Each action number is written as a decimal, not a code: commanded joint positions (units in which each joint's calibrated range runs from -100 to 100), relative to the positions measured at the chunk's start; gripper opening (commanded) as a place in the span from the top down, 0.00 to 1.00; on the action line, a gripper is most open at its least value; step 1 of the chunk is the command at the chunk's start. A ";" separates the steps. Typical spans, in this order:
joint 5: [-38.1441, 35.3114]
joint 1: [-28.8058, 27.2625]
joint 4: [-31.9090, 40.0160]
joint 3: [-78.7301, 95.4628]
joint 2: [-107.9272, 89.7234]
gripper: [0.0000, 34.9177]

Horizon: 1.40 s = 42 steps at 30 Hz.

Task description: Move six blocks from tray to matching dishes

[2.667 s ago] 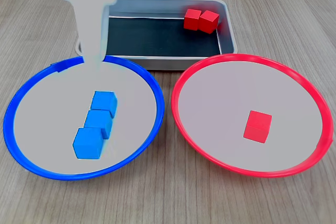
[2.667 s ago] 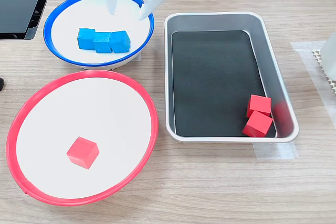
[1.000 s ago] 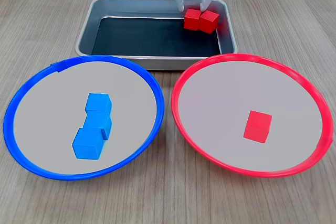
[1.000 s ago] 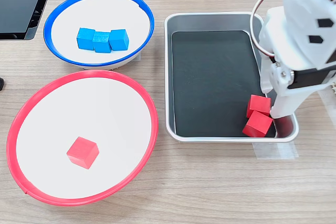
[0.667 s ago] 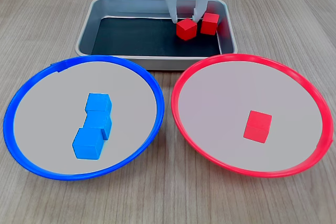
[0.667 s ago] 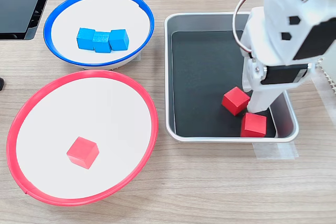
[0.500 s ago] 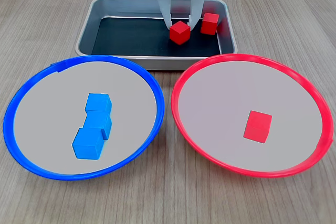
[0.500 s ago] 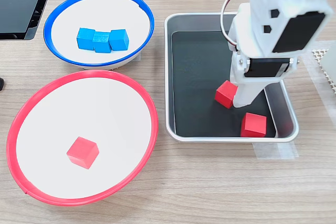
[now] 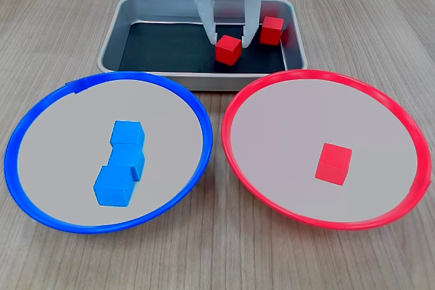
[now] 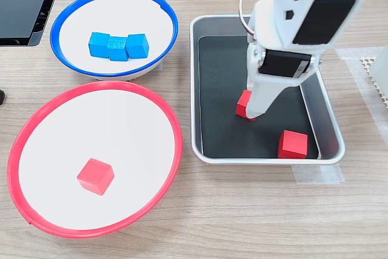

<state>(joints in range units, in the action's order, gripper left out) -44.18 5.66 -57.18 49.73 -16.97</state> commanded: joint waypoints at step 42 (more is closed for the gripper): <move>24.96 10.38 -4.19 -64.16 37.73 0.74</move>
<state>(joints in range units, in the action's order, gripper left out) -18.19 15.75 -64.68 -13.16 19.78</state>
